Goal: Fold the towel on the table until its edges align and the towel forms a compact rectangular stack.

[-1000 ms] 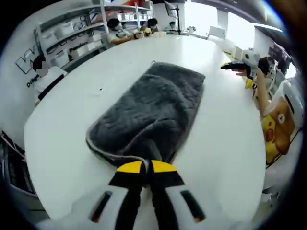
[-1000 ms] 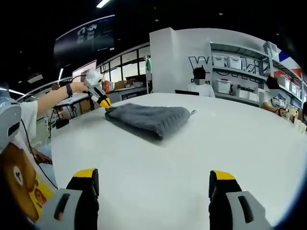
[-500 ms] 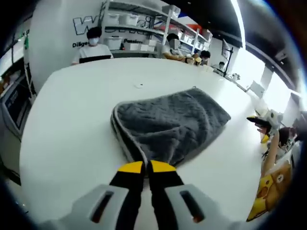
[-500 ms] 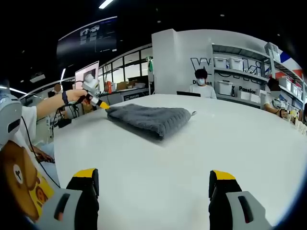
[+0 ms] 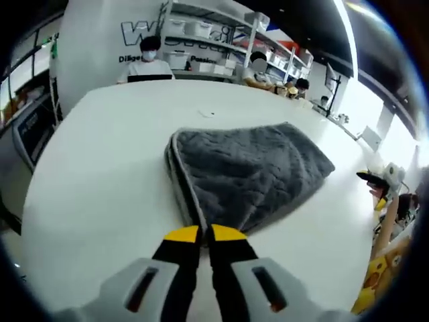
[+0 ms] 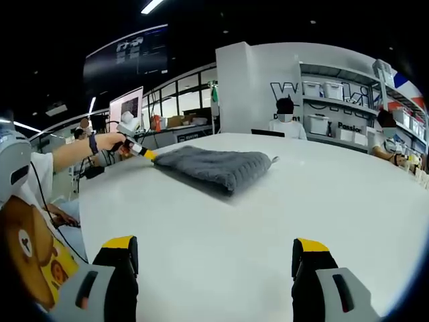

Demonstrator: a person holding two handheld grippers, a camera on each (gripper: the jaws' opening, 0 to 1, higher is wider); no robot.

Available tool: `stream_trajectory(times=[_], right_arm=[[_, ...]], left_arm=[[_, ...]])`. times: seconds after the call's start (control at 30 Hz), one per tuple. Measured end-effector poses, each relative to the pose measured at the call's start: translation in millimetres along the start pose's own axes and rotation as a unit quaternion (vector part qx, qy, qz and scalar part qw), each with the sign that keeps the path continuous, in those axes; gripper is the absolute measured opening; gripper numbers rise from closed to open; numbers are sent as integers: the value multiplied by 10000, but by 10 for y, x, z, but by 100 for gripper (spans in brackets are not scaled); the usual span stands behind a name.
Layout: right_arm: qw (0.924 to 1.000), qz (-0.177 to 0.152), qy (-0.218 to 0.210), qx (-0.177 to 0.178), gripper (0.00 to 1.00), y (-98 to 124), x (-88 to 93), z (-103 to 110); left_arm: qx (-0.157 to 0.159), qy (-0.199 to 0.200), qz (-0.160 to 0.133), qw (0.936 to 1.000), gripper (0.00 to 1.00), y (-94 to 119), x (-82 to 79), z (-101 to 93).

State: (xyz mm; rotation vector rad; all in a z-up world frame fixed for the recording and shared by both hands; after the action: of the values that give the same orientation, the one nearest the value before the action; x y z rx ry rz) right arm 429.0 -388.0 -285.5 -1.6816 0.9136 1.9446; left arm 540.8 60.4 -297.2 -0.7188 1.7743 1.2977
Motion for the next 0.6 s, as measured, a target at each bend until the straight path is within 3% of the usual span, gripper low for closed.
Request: stream_trajectory(times=[0.2,0.4,0.6], right_arm=[[10000,-6,15,-37,100,1,-2,33],[10000,-11,29,-52,100,5,-14,50],[10000,-10,51,-50,100,19,-25,61]], left_arm=[[-57,-136,-56,9999,13,8,-25,57],[-92,-343,-299,9989,22,85,-104,67],[-149,-1181,-447,9919,31,274,-193,75]])
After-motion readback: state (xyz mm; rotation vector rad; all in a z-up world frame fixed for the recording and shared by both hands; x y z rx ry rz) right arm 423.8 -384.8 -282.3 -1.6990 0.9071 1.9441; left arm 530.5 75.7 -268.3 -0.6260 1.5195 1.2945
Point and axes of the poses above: the point that each gripper's makers call its tool centre point, and the gripper's own axes: y roughly backward along the fingers, z roughly to its left, x roughly out of its underside, the point moved 3 cm from there along y, roughly backward along the fingers, and after that the axes turned 11 degrees about -z, right-handed, at the moved point
